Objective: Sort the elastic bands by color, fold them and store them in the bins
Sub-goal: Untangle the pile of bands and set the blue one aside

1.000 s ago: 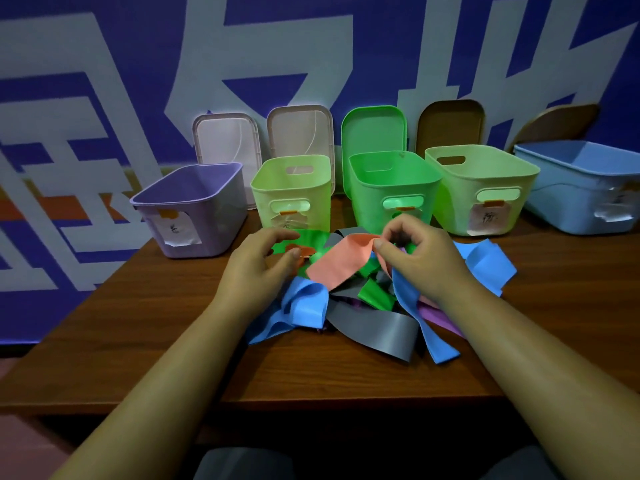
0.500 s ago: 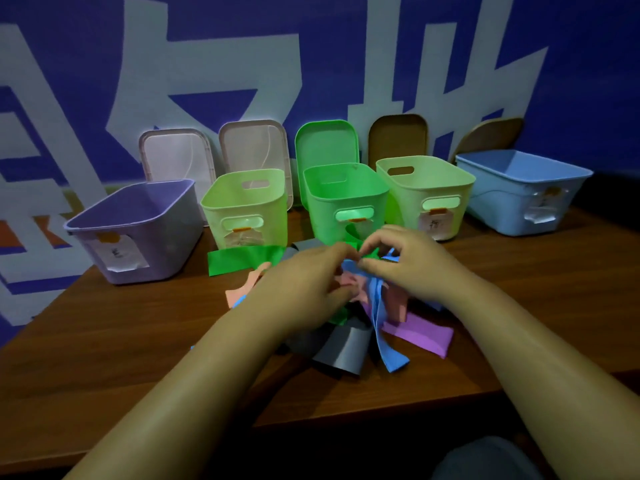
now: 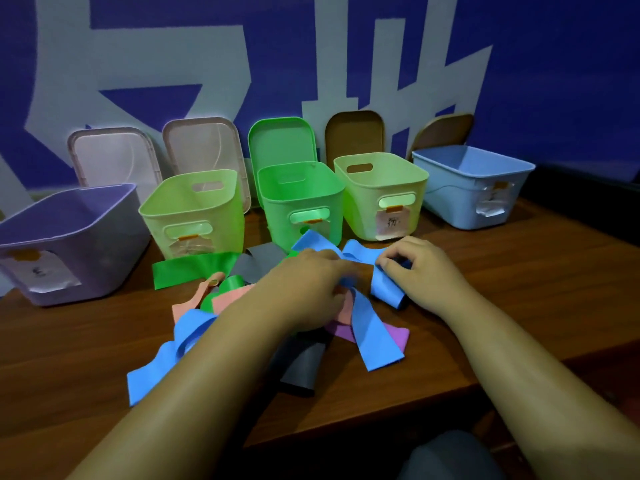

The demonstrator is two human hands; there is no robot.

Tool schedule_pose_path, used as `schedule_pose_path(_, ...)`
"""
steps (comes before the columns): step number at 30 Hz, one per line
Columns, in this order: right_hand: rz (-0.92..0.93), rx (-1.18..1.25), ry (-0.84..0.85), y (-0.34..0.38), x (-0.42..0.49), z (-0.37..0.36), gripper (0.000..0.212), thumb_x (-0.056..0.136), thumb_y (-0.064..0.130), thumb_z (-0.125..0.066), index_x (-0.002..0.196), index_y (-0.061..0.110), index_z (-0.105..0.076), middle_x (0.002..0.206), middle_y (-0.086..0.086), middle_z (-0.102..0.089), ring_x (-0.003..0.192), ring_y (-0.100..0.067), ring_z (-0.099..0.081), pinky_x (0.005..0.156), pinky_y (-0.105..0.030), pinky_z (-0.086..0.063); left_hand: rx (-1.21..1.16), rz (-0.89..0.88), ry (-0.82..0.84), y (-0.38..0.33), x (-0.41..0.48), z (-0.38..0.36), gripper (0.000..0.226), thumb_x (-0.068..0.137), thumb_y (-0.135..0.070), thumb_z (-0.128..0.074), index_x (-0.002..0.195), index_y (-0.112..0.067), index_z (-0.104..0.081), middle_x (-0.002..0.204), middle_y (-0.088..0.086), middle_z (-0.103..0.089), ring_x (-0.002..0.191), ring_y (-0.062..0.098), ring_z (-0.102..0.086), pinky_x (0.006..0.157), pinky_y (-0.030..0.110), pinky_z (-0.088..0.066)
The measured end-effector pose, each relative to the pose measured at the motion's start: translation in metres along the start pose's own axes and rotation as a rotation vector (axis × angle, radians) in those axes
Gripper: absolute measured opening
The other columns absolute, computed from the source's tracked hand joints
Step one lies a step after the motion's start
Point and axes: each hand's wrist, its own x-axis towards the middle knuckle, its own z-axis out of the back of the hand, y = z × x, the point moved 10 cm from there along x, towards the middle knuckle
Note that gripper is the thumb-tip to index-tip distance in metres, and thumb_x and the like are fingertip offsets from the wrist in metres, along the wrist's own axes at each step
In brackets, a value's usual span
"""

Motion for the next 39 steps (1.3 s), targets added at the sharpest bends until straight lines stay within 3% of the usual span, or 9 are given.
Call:
schedule_pose_path(5,0.01,0.037,0.048,0.007,-0.007,-0.004,0.015,0.1,0.025,-0.069,0.091,0.033,-0.078,0.097,0.013,-0.064,0.097,-0.004,-0.058,0.08,-0.018,-0.042,-0.004,0.041,0.05,0.004,0.005,-0.005,0.045,0.095,-0.024,-0.059,0.137,-0.041,-0.062,0.127,-0.001,-0.061,0.119,0.027,-0.057,0.1,0.045,-0.051)
schedule_pose_path(11,-0.025,0.077,0.115,0.006,-0.013,-0.008,0.022,0.099,0.018,-0.064,0.093,0.035,-0.076,0.103,0.017,-0.069,0.096,0.0,-0.063,0.08,-0.021,-0.049,0.116,-0.018,0.006,-0.01,0.01,0.002,0.032,0.086,-0.042,-0.067,0.118,-0.045,-0.069,0.122,-0.003,-0.053,0.113,0.025,-0.048,0.096,0.043,-0.049)
schedule_pose_path(21,0.046,0.22,0.152,0.026,-0.021,-0.006,0.018,0.1,0.04,-0.071,0.086,0.031,-0.077,0.092,0.012,-0.069,0.088,-0.009,-0.063,0.076,-0.032,-0.049,0.015,-0.024,-0.19,-0.009,0.023,0.035,0.013,0.089,-0.044,-0.079,0.097,-0.034,-0.082,0.104,-0.008,-0.068,0.098,0.018,-0.062,0.078,0.043,-0.056)
schedule_pose_path(26,-0.013,0.327,0.215,0.027,-0.025,-0.009,0.027,0.103,0.046,-0.065,0.083,0.033,-0.076,0.088,0.003,-0.072,0.09,-0.022,-0.066,0.078,-0.042,-0.05,0.131,-0.014,-0.228,-0.014,0.022,0.048,0.018,0.091,-0.052,-0.074,0.104,-0.041,-0.08,0.1,-0.009,-0.068,0.087,0.012,-0.054,0.055,0.026,-0.032)
schedule_pose_path(28,-0.039,0.345,0.226,0.024,-0.025,-0.009,0.024,0.103,0.046,-0.065,0.088,0.033,-0.079,0.091,0.006,-0.074,0.091,-0.016,-0.068,0.081,-0.043,-0.051,0.133,-0.054,-0.226,-0.016,0.021,0.053,0.017,0.09,-0.052,-0.075,0.105,-0.045,-0.08,0.099,-0.011,-0.069,0.082,0.007,-0.047,0.053,0.024,-0.027)
schedule_pose_path(31,-0.069,0.39,0.246,0.024,-0.024,-0.01,0.012,0.098,0.038,-0.075,0.09,0.032,-0.082,0.092,0.013,-0.077,0.089,-0.003,-0.07,0.081,-0.029,-0.053,0.069,-0.141,-0.167,-0.018,0.021,0.053,0.016,0.087,-0.048,-0.08,0.103,-0.046,-0.082,0.098,-0.013,-0.074,0.081,0.007,-0.054,0.057,0.026,-0.04)
schedule_pose_path(33,-0.083,0.435,0.239,0.024,-0.023,-0.01,0.009,0.094,0.034,-0.081,0.09,0.027,-0.083,0.092,0.009,-0.079,0.089,-0.007,-0.072,0.082,-0.027,-0.055,-0.013,-0.204,-0.091,-0.018,0.022,0.049,0.014,0.084,-0.041,-0.085,0.098,-0.042,-0.083,0.095,-0.014,-0.077,0.083,0.009,-0.065,0.066,0.035,-0.052)
schedule_pose_path(36,-0.095,0.468,0.189,0.022,-0.022,-0.006,0.006,0.092,0.032,-0.083,0.092,0.026,-0.083,0.095,0.004,-0.079,0.094,-0.012,-0.073,0.086,-0.032,-0.057,-0.05,-0.247,-0.009,-0.02,0.021,0.046,0.014,0.085,-0.034,-0.086,0.098,-0.038,-0.084,0.092,-0.016,-0.076,0.08,0.007,-0.066,0.069,0.037,-0.054)
schedule_pose_path(39,-0.104,0.476,0.196,0.021,-0.022,-0.006,0.008,0.096,0.03,-0.079,0.091,0.026,-0.083,0.093,0.005,-0.078,0.088,-0.005,-0.069,0.081,-0.026,-0.052,-0.097,-0.249,0.051,-0.02,0.021,0.044,0.012,0.09,-0.029,-0.083,0.102,-0.032,-0.083,0.088,-0.013,-0.073,0.069,0.006,-0.068,0.065,0.034,-0.056)
